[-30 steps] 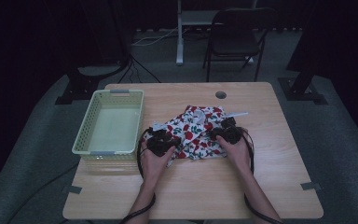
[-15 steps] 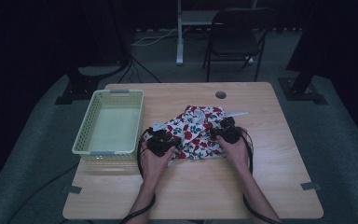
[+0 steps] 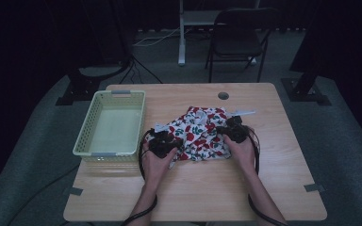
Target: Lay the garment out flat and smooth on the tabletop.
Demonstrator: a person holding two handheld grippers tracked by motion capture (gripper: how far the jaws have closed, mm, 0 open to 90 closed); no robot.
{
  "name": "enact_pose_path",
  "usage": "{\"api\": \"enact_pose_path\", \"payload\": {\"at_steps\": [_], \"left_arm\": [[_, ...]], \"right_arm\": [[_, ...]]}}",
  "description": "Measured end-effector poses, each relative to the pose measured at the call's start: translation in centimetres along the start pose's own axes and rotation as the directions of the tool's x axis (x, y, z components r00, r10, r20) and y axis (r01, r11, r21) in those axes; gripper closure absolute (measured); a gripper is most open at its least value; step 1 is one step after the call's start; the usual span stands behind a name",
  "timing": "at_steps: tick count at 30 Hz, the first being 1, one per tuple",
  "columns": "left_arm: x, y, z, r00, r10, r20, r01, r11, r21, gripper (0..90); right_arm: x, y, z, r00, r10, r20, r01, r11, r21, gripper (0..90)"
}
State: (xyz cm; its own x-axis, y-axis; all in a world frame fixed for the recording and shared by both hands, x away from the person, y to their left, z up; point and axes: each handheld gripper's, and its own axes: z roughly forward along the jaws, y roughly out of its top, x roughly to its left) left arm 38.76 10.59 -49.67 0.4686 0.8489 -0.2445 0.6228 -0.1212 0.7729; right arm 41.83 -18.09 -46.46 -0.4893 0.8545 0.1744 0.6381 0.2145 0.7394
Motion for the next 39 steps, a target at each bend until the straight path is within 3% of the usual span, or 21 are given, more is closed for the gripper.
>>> {"api": "enact_pose_path", "payload": {"at_steps": [39], "left_arm": [[0.0, 0.0, 0.0, 1.0, -0.007, 0.005, 0.007, 1.0, -0.002, 46.8]], "right_arm": [[-1.7, 0.2, -1.7, 0.999, 0.003, 0.044, -0.002, 1.0, -0.02, 88.9]]}}
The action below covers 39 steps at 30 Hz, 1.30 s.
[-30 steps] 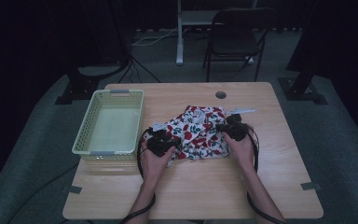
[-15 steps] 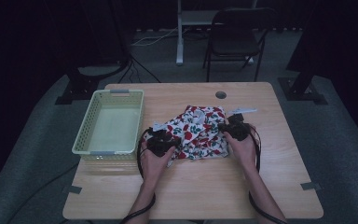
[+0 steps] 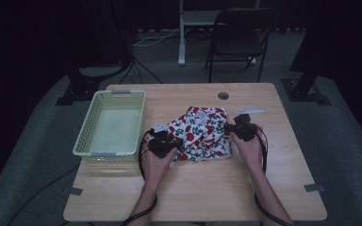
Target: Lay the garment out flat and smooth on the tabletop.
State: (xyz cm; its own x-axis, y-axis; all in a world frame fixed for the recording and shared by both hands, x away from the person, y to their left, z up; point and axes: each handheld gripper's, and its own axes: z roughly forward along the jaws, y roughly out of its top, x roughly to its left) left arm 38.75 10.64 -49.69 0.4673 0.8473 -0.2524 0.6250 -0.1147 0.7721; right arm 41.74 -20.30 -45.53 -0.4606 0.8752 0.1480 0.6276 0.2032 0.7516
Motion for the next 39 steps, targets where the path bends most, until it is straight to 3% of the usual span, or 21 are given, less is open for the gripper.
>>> {"api": "enact_pose_path", "payload": {"at_steps": [39], "left_arm": [[0.0, 0.0, 0.0, 1.0, 0.001, 0.0, -0.001, 1.0, 0.0, 46.6]], "right_arm": [[-3.1, -0.3, -2.6, 0.9978, 0.025, 0.062, -0.024, 1.0, -0.019, 88.8]]}}
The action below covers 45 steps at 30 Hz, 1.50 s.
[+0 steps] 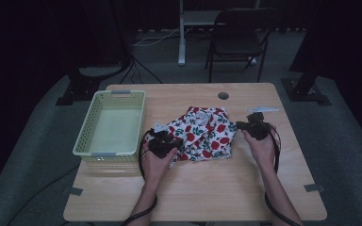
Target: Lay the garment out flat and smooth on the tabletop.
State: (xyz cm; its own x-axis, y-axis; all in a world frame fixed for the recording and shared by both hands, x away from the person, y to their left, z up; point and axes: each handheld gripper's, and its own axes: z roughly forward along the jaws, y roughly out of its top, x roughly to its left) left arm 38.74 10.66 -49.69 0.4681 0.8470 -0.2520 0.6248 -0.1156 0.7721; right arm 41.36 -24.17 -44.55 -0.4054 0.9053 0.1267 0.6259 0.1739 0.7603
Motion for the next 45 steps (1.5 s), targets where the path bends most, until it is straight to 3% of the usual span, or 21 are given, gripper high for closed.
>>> {"api": "enact_pose_path", "payload": {"at_steps": [17, 45], "left_arm": [[0.0, 0.0, 0.0, 1.0, 0.001, 0.001, -0.001, 1.0, 0.0, 46.5], [0.1, 0.0, 0.0, 0.9999, -0.009, 0.006, 0.009, 1.0, -0.003, 46.3]], "right_arm": [[-1.6, -0.6, -0.9, 0.9992, 0.036, 0.019, -0.036, 0.999, -0.007, 88.8], [-3.3, -0.9, -1.9, 0.9972, 0.042, 0.061, -0.042, 0.999, -0.005, 88.8]]}}
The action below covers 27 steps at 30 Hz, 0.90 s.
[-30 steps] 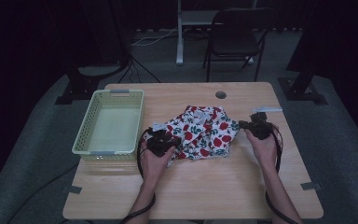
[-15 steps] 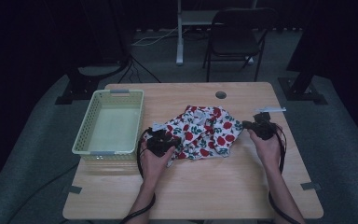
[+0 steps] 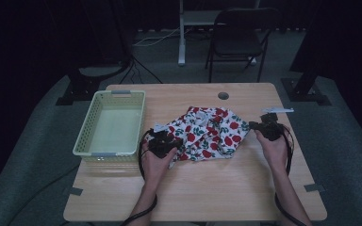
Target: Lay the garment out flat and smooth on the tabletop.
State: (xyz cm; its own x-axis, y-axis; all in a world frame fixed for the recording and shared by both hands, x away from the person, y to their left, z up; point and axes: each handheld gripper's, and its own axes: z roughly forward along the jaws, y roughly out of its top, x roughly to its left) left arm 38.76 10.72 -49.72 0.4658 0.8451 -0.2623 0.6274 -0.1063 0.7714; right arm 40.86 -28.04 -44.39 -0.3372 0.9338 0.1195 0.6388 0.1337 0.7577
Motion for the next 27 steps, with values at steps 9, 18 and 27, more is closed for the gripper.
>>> {"api": "enact_pose_path", "payload": {"at_steps": [9, 18, 27], "left_arm": [[0.0, 0.0, 0.0, 1.0, 0.0, 0.0, 0.0, 1.0, -0.001, 46.3], [0.0, 0.0, 0.0, 1.0, 0.0, 0.0, 0.0, 1.0, -0.001, 46.2], [0.0, 0.0, 0.0, 1.0, -0.001, 0.0, 0.001, 1.0, -0.001, 46.1]], "right_arm": [[-0.7, 0.0, -0.6, 0.9999, 0.007, 0.013, -0.007, 1.0, -0.007, 88.8], [-1.3, 0.0, -1.1, 0.9996, 0.016, 0.023, -0.015, 1.0, -0.01, 88.8], [-1.9, 0.2, -1.7, 0.9991, 0.019, 0.037, -0.018, 1.0, -0.017, 88.8]]}}
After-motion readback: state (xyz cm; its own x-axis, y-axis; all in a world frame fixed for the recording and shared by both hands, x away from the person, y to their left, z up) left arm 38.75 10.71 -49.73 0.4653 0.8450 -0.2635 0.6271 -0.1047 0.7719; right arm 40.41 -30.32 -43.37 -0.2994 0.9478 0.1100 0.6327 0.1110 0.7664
